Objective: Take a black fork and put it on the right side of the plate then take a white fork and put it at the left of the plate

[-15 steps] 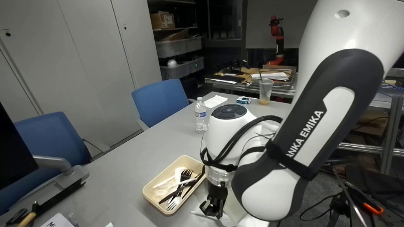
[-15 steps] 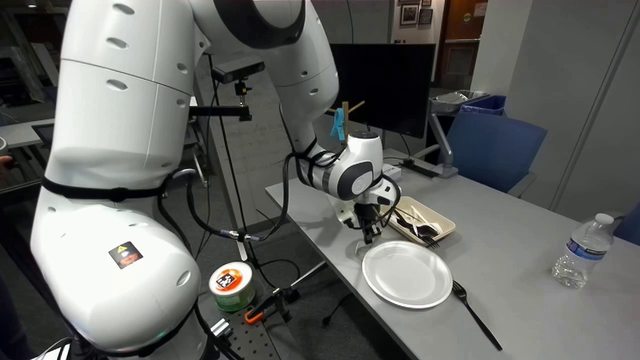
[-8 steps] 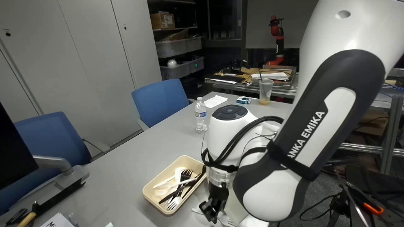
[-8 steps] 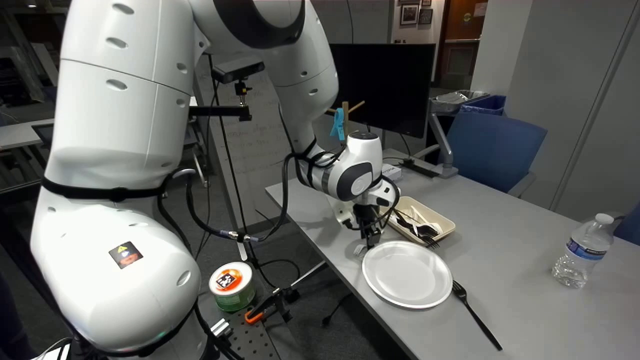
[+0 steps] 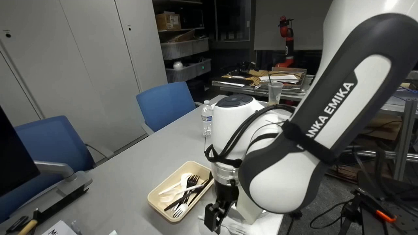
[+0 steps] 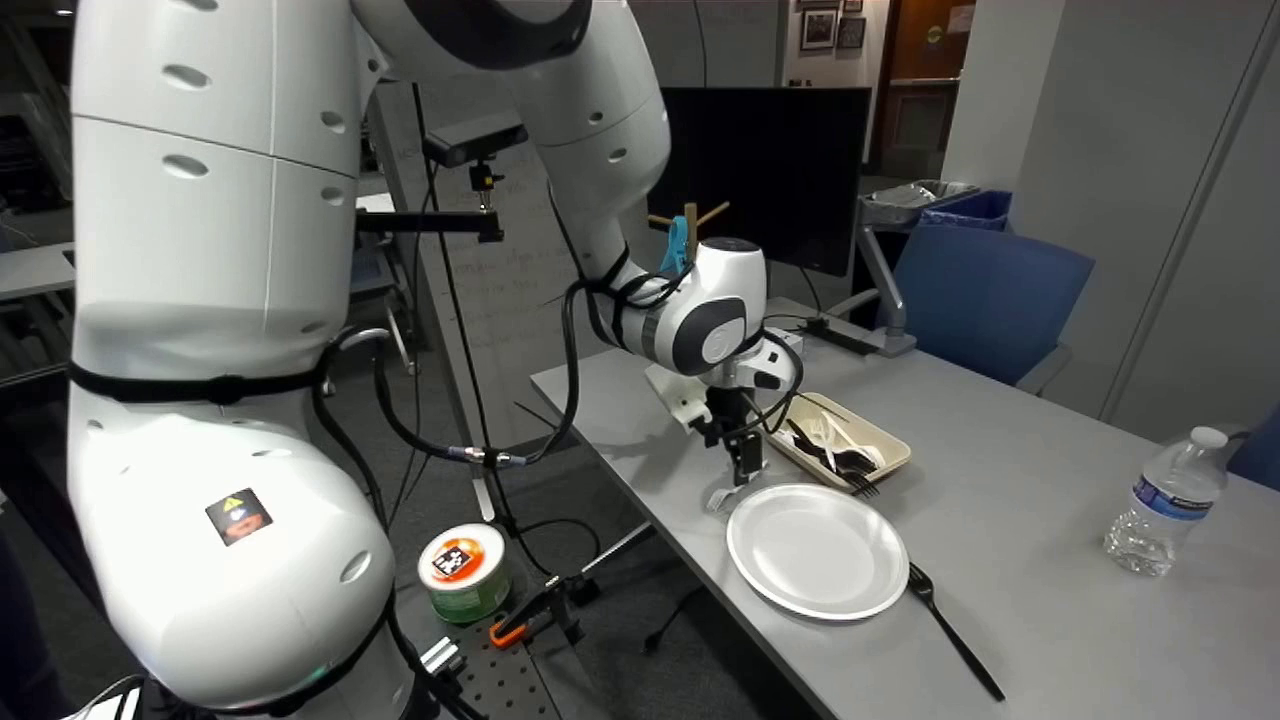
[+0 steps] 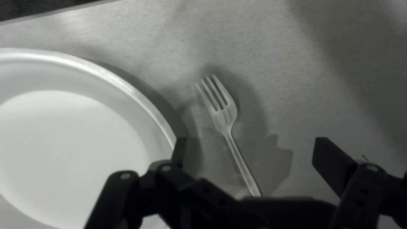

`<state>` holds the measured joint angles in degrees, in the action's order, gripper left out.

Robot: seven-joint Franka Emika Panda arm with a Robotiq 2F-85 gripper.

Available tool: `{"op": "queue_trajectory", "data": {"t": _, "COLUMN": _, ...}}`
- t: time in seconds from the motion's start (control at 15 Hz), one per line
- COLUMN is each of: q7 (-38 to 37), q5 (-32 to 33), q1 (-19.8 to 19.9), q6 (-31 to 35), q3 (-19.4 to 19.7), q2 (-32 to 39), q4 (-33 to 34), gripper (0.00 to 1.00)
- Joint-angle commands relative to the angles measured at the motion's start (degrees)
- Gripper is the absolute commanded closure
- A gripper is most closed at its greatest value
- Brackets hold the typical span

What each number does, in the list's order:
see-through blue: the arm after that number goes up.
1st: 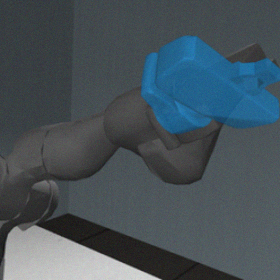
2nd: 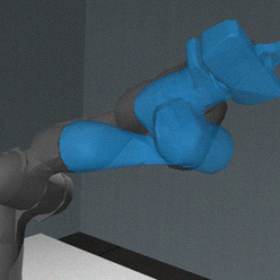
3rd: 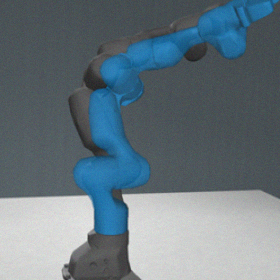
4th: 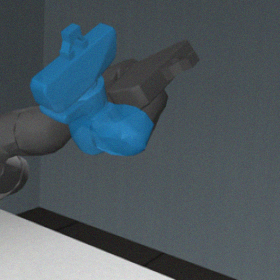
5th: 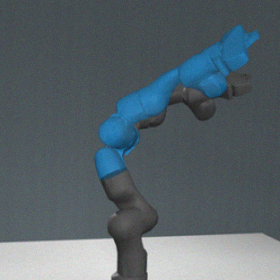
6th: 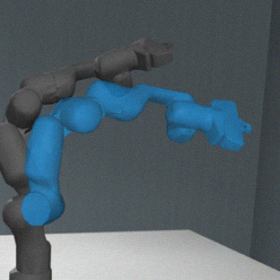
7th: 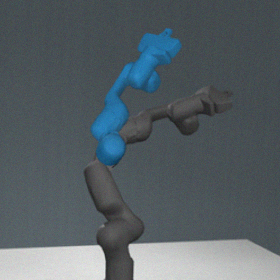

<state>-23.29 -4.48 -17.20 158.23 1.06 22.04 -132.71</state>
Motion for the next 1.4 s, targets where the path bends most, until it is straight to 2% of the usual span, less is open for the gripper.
{"op": "queue_trajectory", "data": {"t": 0.0, "q7": 7.4, "q5": -0.1, "q1": 4.6, "q6": -5.1, "q3": -3.0, "q2": -7.4, "q4": -3.1, "gripper": 0.00}}
{"op": "queue_trajectory", "data": {"t": 0.13, "q7": 11.8, "q5": -0.5, "q1": 6.9, "q6": -7.4, "q3": -3.7, "q2": -10.8, "q4": -4.1, "gripper": 0.00}}
{"op": "queue_trajectory", "data": {"t": 0.4, "q7": 16.2, "q5": 0.9, "q1": 9.8, "q6": -9.4, "q3": -2.8, "q2": -16.9, "q4": -6.5, "gripper": 0.00}}
{"op": "queue_trajectory", "data": {"t": 0.93, "q7": 20.5, "q5": 2.9, "q1": 14.9, "q6": -5.3, "q3": -1.0, "q2": -27.2, "q4": -13.0, "gripper": 0.00}}
{"op": "queue_trajectory", "data": {"t": 1.2, "q7": 23.4, "q5": 1.2, "q1": 16.7, "q6": -3.9, "q3": 0.3, "q2": -30.5, "q4": -15.6, "gripper": 0.00}}
{"op": "queue_trajectory", "data": {"t": 1.27, "q7": 25.6, "q5": -1.3, "q1": 16.6, "q6": -3.9, "q3": 1.1, "q2": -31.3, "q4": -16.2, "gripper": 0.00}}
{"op": "queue_trajectory", "data": {"t": 1.33, "q7": 21.9, "q5": 1.3, "q1": 16.6, "q6": -5.3, "q3": -0.1, "q2": -28.1, "q4": -13.3, "gripper": 0.00}}
